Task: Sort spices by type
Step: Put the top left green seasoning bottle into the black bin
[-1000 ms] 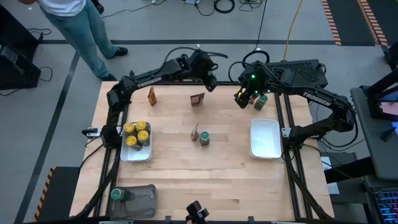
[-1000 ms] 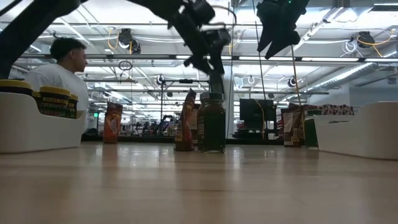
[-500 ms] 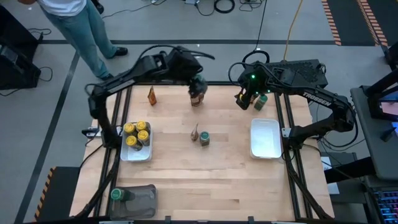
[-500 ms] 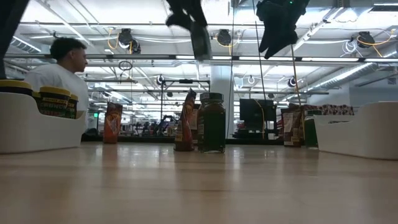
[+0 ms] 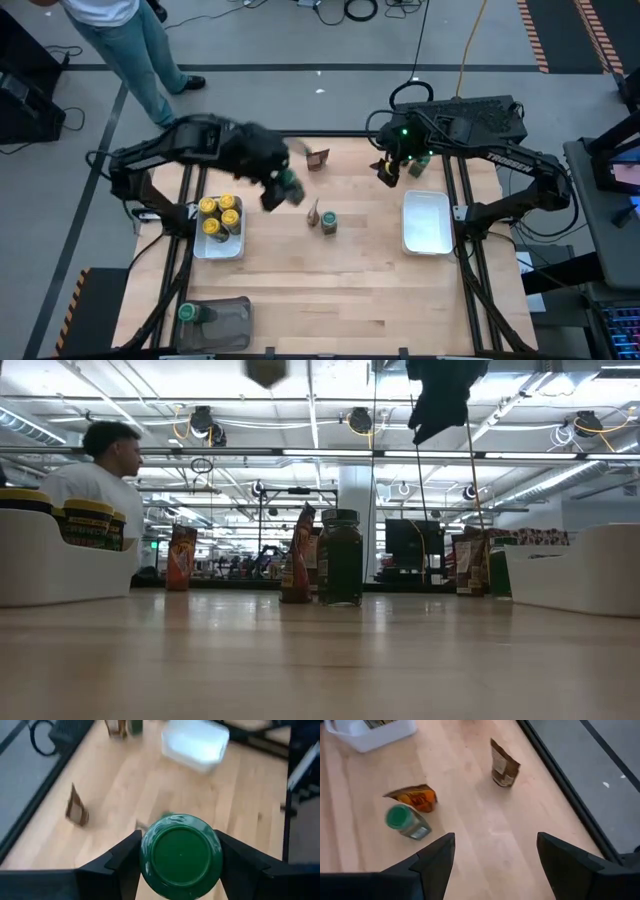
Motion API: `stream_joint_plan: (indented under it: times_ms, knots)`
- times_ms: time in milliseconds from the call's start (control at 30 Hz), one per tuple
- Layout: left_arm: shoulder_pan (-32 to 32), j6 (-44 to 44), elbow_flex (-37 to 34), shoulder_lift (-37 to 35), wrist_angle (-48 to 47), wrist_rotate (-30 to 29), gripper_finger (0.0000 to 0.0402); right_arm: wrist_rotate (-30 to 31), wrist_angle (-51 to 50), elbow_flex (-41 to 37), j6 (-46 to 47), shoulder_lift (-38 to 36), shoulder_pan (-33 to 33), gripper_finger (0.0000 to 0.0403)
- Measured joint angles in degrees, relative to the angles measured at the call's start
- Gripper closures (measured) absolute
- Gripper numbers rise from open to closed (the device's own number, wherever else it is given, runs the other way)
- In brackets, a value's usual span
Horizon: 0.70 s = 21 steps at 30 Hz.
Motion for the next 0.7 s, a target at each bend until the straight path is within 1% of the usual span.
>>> stream_joint_plan:
  times_ms: [133, 200, 333, 500, 567, 633, 700]
  knots:
    - [-8.6, -4.5, 0.0, -1.3, -6.7, -4.3, 0.0185, 0.0, 1.3, 0.0, 5.2, 0.0, 2.7, 0.0138]
    - [-13.3, -7.2, 0.0, -2.1, -8.7, -5.6, 0.0185, 0.0, 2.4, 0.0, 8.4, 0.0, 4.6, 0.0138]
    - [-23.4, -13.3, 0.0, -3.0, -10.7, -9.1, 0.0184, 0.1, 5.6, 0.0, 14.7, 0.0, 9.3, 0.0138]
    - [-36.3, -20.9, -0.3, -3.2, -12.0, -14.0, 0.0184, 0.4, 12.8, 0.0, 21.2, 0.5, 15.1, 0.0138]
    - [-40.8, -23.9, -1.8, -3.3, -12.1, -15.9, 0.0184, 0.9, 15.4, 0.0, 23.8, 1.1, 17.1, 0.0138]
    - [-44.7, -26.3, -4.2, -3.2, -12.3, -17.4, 0.0184, 2.6, 16.0, 0.0, 26.2, 1.4, 19.1, 0.0138]
    - [-47.9, -28.5, -7.0, -3.2, -12.3, -17.7, 0.0184, 4.8, 16.1, 0.0, 28.3, 2.3, 21.2, 0.0138]
